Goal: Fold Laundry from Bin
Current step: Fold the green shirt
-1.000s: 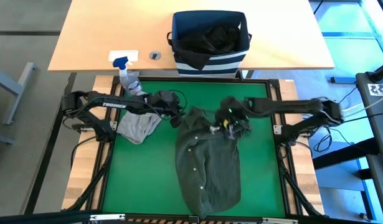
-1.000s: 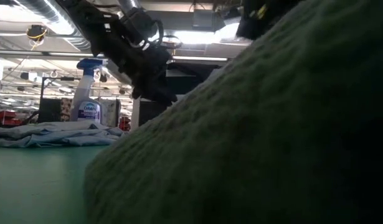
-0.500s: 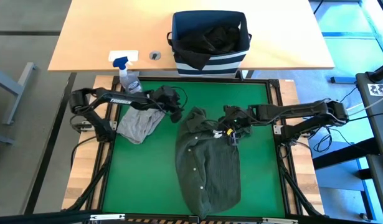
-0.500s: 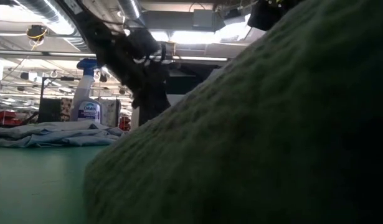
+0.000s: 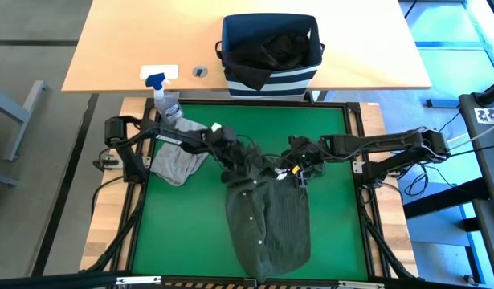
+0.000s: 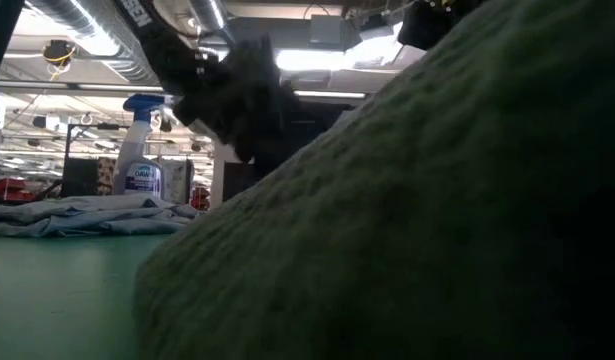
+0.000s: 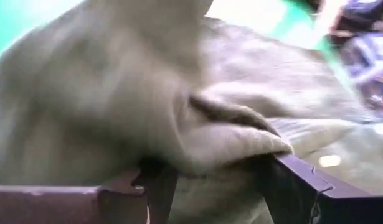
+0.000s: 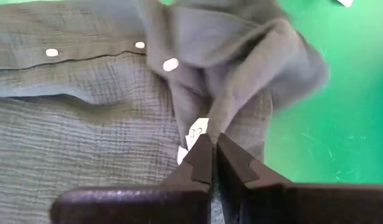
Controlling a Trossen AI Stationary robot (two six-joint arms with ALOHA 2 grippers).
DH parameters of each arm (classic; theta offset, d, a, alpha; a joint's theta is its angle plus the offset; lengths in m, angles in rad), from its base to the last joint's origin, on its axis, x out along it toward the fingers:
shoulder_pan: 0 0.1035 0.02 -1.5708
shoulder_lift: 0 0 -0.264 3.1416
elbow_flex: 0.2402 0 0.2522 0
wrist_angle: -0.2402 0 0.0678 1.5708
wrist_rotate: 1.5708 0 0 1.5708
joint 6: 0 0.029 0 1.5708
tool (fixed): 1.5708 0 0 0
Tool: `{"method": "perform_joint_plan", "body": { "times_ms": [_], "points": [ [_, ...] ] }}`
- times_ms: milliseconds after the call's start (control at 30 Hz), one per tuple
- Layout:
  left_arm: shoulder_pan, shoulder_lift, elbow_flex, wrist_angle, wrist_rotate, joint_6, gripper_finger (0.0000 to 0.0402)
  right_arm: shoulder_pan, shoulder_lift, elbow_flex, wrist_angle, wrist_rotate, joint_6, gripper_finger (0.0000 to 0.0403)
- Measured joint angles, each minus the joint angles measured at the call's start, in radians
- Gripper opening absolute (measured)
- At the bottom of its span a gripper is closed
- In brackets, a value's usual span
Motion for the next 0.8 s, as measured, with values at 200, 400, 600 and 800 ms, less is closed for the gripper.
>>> {"method": "perform_joint_plan", "body": {
  "times_ms": [200,400,600,800],
  "points": [
    [-0.085,0.009,0.008,0.023,-0.356,0.133,0.0198,0.000,0.000,0.000,-0.008,0.000,0.033,0.0008],
    [-0.067,-0.065,0.007,-0.057,-0.497,0.188,0.0198,0.000,0.000,0.000,-0.042,-0.001,0.070,0.0009],
    [0.032,-0.101,0.007,-0.119,-0.577,0.249,0.0198,0.000,0.000,0.000,-0.047,-0.008,0.070,0.0009],
    [0.166,-0.037,0.007,-0.008,-0.358,0.218,0.0198,0.000,0.000,0.000,-0.043,-0.007,0.072,0.0009]
  ]
}}
